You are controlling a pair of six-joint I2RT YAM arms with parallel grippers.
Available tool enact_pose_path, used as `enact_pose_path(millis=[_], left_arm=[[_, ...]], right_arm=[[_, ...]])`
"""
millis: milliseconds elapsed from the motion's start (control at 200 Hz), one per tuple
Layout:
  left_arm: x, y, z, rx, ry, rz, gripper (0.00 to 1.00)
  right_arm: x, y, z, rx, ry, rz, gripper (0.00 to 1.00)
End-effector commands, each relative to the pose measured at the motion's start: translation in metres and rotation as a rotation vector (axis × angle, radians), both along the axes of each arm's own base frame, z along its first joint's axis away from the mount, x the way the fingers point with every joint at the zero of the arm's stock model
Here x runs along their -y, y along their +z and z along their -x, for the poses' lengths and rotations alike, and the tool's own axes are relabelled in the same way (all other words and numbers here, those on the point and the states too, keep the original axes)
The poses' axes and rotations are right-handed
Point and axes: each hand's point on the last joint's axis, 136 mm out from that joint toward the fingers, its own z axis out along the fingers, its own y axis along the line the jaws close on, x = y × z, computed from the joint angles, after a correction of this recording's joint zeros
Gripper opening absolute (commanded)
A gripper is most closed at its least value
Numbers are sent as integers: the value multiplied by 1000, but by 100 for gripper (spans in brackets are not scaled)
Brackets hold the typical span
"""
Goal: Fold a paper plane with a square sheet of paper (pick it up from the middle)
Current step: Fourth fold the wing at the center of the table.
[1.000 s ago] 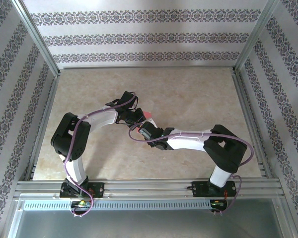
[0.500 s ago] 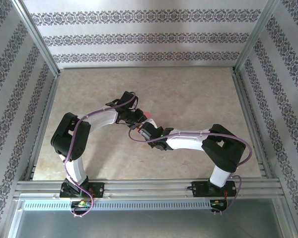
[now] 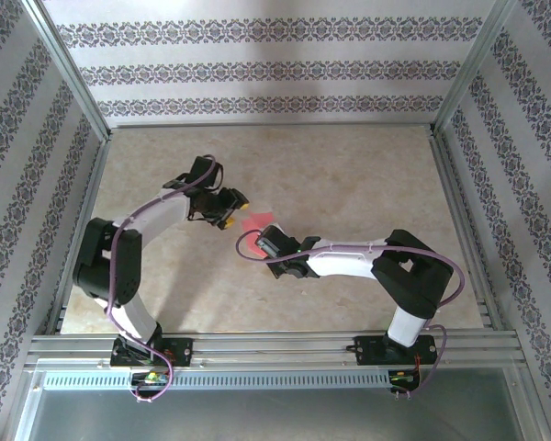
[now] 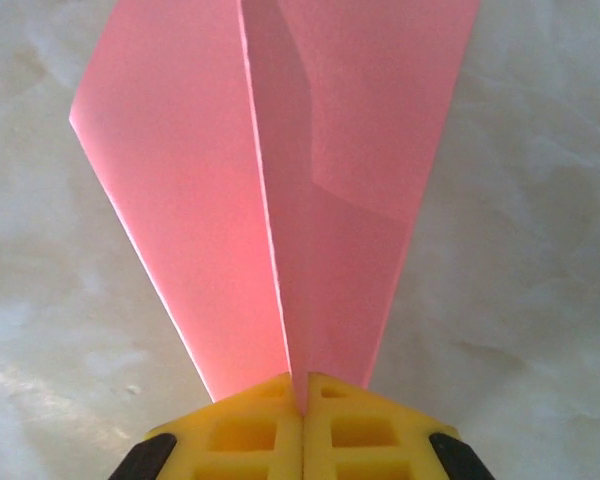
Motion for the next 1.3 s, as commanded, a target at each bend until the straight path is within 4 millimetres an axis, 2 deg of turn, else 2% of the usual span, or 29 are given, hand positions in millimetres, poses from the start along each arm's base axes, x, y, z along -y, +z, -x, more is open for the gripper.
enact_pose_path(millis=[0,185,355,695,919,1089,1294], left_arm=[[-19,-4,14,-2,-1,-51,56],[-27,-5,25,29,7,-44,56],[-19,-10,37,71,-22,20,49],[20,-17,48,148,-138,102,33],[56,-33,54,151,-220,146,25],[73,-41,56,150,-258,169,24],[81,-50,60,143,-279,185,27]], right_arm=[[-7,-7,3,-53,22,-38,9],[-10,-9,4,-97,34,-72,10],[-12,-13,7,-152,40,-102,10],[-12,-8,5,-289,12,-236,10],[-11,-3,1,-371,-7,-329,10],[-13,-2,0,-418,-12,-379,10],[-14,-1,-1,-471,-16,-436,10]])
